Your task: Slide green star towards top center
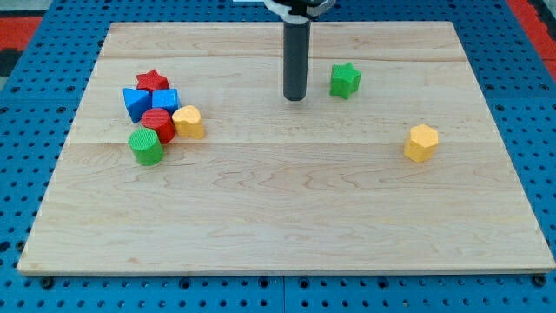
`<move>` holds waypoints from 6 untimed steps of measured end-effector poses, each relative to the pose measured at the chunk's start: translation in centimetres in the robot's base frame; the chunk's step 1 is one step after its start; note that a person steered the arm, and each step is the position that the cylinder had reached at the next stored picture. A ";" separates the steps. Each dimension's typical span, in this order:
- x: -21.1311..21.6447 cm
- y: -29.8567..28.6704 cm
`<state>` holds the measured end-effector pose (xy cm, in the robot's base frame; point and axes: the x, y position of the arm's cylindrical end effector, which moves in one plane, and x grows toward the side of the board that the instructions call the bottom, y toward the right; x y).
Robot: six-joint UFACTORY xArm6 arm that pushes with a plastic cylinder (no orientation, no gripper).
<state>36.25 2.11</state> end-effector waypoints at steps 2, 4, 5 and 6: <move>-0.2 6.6; -3.3 7.2; -3.6 7.6; -3.3 7.7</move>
